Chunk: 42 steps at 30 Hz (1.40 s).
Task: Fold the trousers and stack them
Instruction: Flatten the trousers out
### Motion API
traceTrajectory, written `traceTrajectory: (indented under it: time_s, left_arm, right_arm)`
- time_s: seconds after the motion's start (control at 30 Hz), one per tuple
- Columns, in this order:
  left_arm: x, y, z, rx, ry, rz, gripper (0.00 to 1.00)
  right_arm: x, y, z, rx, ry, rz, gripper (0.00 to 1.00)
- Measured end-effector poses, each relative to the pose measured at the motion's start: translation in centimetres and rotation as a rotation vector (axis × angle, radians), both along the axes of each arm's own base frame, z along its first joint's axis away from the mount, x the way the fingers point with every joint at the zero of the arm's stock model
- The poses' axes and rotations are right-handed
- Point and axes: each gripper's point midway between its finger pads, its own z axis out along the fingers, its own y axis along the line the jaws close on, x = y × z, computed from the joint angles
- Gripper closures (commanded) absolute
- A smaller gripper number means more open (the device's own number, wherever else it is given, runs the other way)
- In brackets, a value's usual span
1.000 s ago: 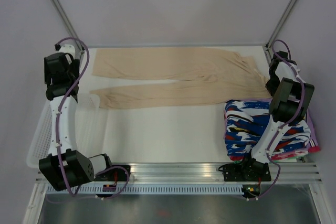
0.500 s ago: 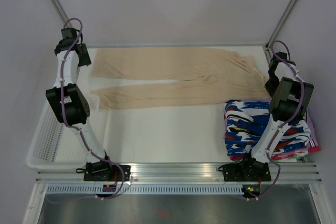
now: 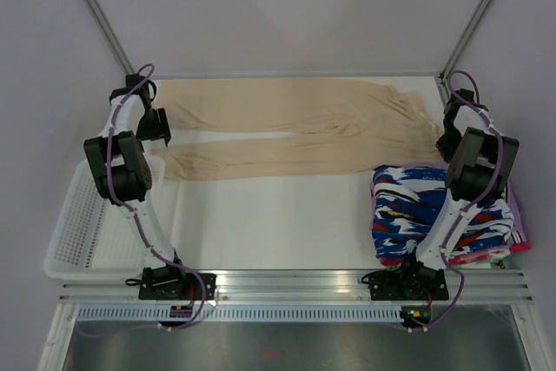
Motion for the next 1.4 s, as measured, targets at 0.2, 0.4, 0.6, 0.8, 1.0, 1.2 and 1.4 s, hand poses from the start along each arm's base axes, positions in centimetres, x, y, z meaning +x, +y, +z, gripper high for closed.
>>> traceTrajectory:
  time_s: [0.2, 0.4, 0.6, 0.8, 1.0, 1.2, 1.4]
  left_arm:
    - [0.8, 1.7, -0.6, 0.022, -0.04, 0.011, 0.24]
    - [2.5, 2.9, -1.7, 0.03, -0.093, 0.026, 0.26]
    - [2.1, 2.6, -4.5, 0.008, -0.036, 0.024, 0.3]
    - [1.8, 2.8, -4.9, 0.006, -0.024, 0.02, 0.46]
    - [2.1, 2.9, -5.2, 0.007, -0.039, 0.005, 0.98]
    - [2.9, 3.5, -5.0, 0.02, -0.075, 0.007, 0.98]
    - [4.2, 4.6, -4.4, 0.045, -0.133, 0.006, 0.98]
  right_arm:
    - [0.3, 0.2, -0.1, 0.01, -0.015, 0.004, 1.0]
    - [0.2, 0.2, -0.4, 0.014, -0.015, 0.003, 1.0]
    - [0.3, 0.2, -0.4, 0.013, -0.019, -0.002, 1.0]
    - [0.3, 0.2, -0.4, 0.013, -0.023, -0.009, 1.0]
    - [0.3, 0.2, -0.4, 0.013, -0.023, -0.01, 1.0]
    - [0.3, 0.2, -0.4, 0.012, -0.023, -0.013, 1.0]
    - [0.3, 0.2, -0.4, 0.013, -0.025, -0.017, 1.0]
